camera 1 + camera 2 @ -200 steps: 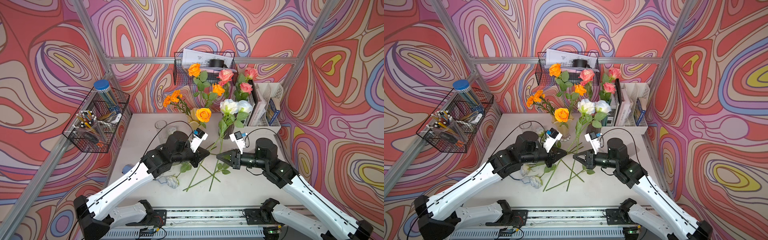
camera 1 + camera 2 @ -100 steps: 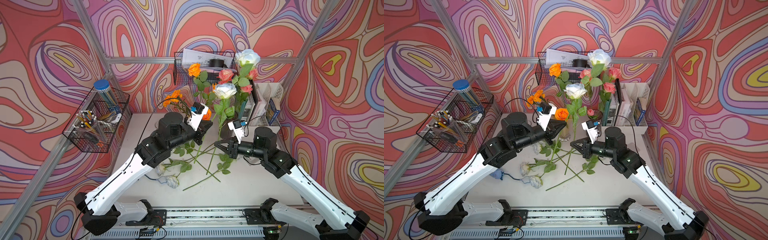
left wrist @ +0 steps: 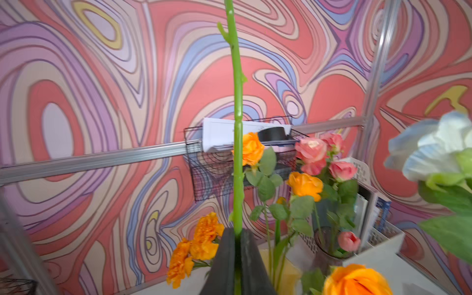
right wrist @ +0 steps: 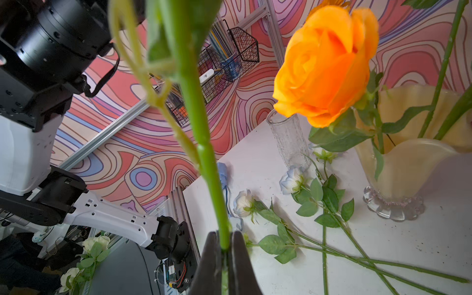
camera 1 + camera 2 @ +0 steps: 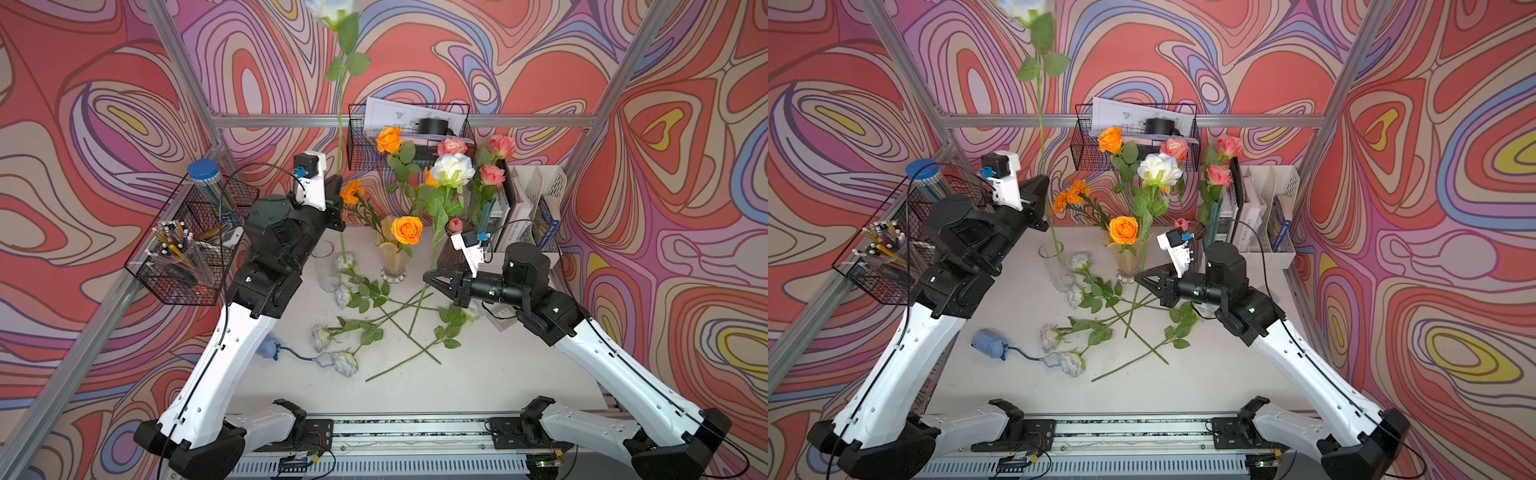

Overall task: Arrange the flowers in different vases according to their colors
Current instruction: Insert the flower into the vase.

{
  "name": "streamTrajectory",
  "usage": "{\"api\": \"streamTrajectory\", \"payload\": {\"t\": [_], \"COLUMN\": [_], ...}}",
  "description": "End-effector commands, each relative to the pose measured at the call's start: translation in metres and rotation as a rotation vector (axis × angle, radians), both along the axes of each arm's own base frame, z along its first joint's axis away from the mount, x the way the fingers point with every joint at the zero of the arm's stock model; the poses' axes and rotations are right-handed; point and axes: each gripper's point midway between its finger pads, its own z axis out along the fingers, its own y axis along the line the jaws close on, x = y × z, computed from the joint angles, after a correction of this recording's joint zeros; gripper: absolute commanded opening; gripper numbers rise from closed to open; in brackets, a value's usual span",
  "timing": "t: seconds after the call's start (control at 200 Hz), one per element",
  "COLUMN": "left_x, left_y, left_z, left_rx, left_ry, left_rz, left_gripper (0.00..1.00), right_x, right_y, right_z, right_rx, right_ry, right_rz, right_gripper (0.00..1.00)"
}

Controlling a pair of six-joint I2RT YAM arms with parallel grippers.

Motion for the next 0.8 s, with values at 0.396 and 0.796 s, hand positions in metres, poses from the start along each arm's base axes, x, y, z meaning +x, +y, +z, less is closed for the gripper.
{"api": "streamTrajectory", "payload": {"t": [0.396, 0.796], "left_x": [0.084, 0.141], "left_y": [0.082, 0.100], "left_z": [-0.028, -0.108], "left_rx": [-0.004, 0.052], "left_ry": [-0.227, -0.188], "left_rz": [0.257, 0.305], "left_gripper": [0.00, 0.00], "right_x": [0.047, 0.098], "right_y": [0.046, 0.093], "right_z": [0.049, 0.043], "right_rx": [0.088, 0.130], "right_ry": [-0.114, -0.098], "right_rz": [0.102, 0.189], "right_gripper": [0.00, 0.00]}}
